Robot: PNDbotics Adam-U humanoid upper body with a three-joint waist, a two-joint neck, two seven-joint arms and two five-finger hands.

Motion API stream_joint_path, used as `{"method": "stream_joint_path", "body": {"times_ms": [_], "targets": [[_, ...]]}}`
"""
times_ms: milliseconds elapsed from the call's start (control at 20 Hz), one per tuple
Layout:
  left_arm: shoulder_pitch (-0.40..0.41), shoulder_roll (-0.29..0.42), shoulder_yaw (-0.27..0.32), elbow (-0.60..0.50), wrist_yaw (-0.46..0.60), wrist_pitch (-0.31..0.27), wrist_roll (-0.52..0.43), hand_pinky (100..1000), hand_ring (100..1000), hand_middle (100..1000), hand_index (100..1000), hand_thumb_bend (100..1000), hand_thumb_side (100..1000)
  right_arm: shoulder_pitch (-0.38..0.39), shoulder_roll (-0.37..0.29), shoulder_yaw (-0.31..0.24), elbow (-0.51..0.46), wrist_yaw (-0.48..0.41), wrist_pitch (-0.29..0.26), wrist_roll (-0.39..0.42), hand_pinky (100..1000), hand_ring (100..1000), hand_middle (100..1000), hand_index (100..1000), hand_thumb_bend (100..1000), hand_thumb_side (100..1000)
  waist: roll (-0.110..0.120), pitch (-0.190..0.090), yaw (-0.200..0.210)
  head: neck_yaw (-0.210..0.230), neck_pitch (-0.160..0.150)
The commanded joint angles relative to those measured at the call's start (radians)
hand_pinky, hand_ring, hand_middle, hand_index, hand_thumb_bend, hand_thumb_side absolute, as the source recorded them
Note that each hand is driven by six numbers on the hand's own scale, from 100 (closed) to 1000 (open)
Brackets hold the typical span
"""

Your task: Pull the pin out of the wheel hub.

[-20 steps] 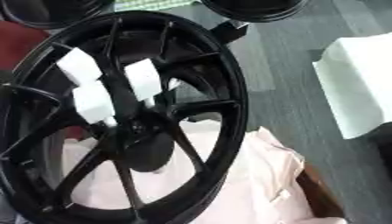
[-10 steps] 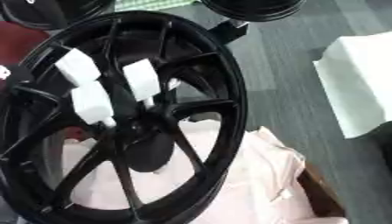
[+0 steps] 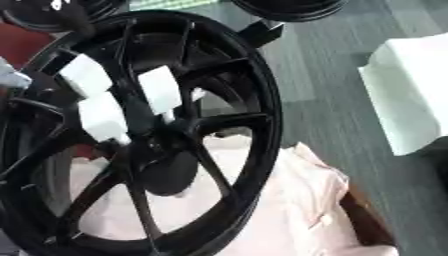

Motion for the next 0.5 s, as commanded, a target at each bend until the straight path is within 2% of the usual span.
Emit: {"method": "stream_joint_path", "body": {"times_ms": [50, 500], "targets": [[-0.022, 0.008, 0.003, 0.008, 0.0, -0.005, -0.015, 826, 818, 797, 850, 428, 159, -0.017, -0.023, -0.012, 0.0, -0.002, -0.002, -0.003, 836, 759, 674, 727, 100, 485, -0.004, -0.016, -0.003, 0.006, -0.016], [-0.02, 0.0, -0.01, 0.021, 0.014, -0.022, -0.066, 830, 823, 793, 846, 392, 166, -0.018, -0.018, -0.017, 0.005, -0.004, -0.006, -0.014, 835, 758, 672, 726, 100, 485, -0.001, -0.012, -0.01, -0.013, -0.025]]}}
